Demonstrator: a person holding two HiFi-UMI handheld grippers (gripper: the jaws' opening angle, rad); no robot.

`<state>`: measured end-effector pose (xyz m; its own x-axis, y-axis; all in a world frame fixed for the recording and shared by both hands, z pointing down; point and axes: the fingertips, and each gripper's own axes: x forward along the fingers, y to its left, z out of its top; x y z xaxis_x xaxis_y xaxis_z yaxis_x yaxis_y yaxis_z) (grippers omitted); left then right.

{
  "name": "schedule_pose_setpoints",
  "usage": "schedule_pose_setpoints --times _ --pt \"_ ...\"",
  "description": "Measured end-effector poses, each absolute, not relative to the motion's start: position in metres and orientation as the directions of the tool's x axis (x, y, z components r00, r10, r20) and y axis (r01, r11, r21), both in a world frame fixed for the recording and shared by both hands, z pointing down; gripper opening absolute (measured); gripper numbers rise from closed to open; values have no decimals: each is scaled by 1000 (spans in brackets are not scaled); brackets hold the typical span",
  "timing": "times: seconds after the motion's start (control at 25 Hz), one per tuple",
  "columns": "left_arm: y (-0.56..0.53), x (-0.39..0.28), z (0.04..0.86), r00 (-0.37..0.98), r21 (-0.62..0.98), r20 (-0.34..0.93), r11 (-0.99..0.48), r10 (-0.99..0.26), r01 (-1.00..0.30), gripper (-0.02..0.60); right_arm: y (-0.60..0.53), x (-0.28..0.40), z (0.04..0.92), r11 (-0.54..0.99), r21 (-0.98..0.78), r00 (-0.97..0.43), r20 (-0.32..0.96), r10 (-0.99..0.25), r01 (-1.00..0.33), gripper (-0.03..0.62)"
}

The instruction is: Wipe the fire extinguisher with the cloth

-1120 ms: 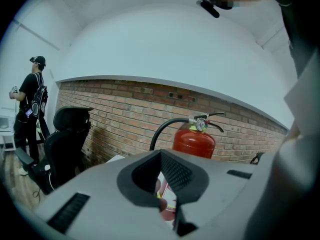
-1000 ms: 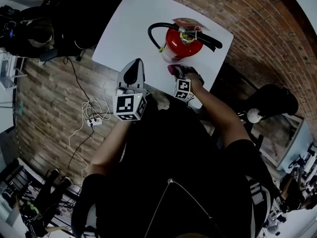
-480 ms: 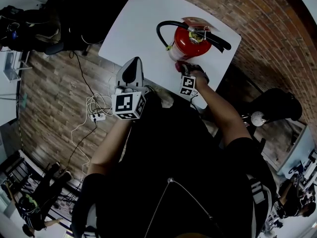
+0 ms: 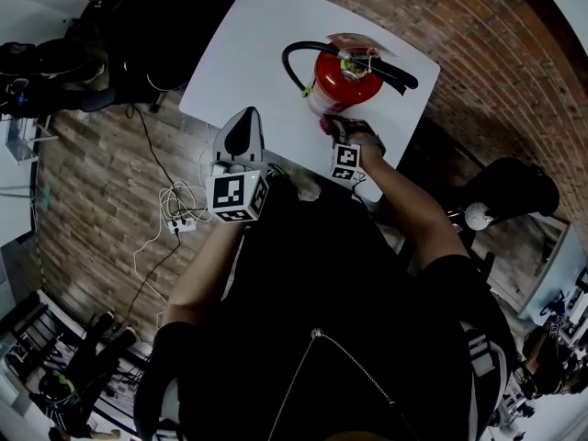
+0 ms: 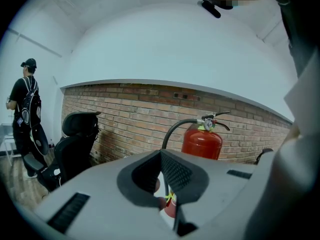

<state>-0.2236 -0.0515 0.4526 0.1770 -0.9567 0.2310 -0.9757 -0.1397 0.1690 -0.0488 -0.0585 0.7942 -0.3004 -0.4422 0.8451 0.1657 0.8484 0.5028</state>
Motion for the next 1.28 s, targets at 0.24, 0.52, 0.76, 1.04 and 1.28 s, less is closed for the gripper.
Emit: schedule_pose_setpoints --times 0.24,0.52,0.76,1.04,1.28 --pt "-56 -215 448 196 177 214 -160 -957 -971 9 -59 -49 780 827 535 -315 825 -468 173 115" --pt "-60 -205 448 220 184 207 -183 -953 -966 9 -57 -52 755 825 544 -336 814 -474 155 115" --pt "-62 -198 446 234 188 198 -197 -952 -962 9 -57 -54 732 825 550 -339 806 -485 127 115" --pt "-63 -193 445 248 196 188 -211 -950 -958 9 -58 -56 706 830 547 -325 809 -490 110 115" --pt "-64 -191 445 258 203 184 -221 -948 -954 9 -56 -57 687 827 552 -330 804 -494 108 115"
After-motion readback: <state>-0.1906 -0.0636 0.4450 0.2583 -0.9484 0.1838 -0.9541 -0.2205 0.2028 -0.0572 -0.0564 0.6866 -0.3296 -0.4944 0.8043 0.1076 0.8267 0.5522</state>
